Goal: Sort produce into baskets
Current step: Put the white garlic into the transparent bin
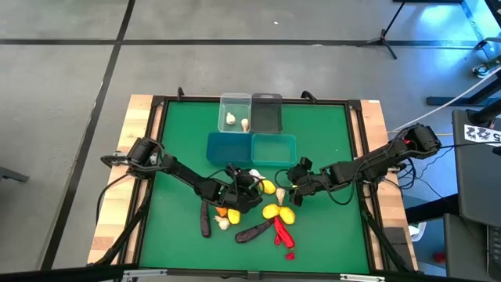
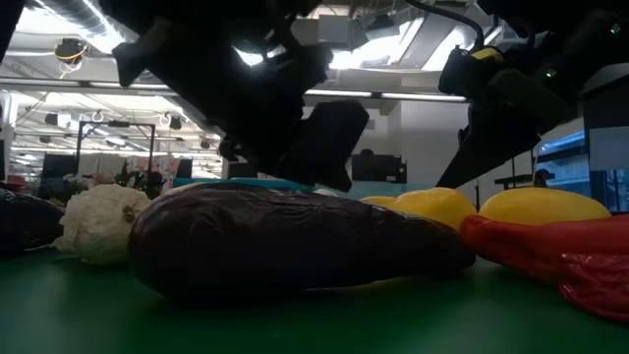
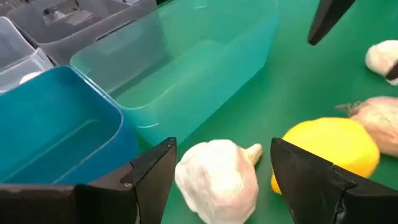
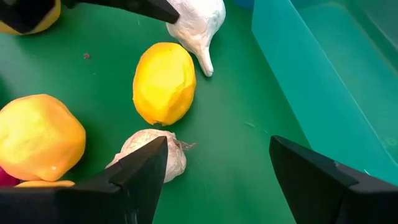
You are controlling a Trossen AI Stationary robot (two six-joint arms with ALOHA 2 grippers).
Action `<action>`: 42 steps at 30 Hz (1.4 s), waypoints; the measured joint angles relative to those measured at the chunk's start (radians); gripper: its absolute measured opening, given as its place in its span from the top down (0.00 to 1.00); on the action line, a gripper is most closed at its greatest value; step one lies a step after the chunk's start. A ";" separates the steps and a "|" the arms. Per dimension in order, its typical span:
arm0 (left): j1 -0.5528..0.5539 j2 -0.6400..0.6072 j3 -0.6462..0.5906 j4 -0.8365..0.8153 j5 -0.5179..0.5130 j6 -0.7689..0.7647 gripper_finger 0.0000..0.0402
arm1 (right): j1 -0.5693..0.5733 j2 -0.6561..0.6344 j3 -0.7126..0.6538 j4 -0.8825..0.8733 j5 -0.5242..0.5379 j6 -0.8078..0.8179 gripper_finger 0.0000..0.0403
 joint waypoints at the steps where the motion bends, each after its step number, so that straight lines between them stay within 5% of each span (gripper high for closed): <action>1: 0.001 0.002 0.000 0.000 0.004 -0.003 0.36 | 0.000 0.000 0.000 0.000 0.000 0.000 0.30; 21: 0.025 0.047 0.000 -0.008 0.080 -0.012 0.37 | 0.000 0.000 0.000 0.000 0.000 0.001 0.30; 32: 0.023 0.045 0.000 -0.008 0.084 -0.006 0.56 | 0.000 0.000 0.000 0.000 0.000 0.006 0.30; 42: -0.008 0.029 0.000 -0.019 0.086 -0.006 0.58 | 0.000 0.000 0.000 0.000 0.000 0.007 0.30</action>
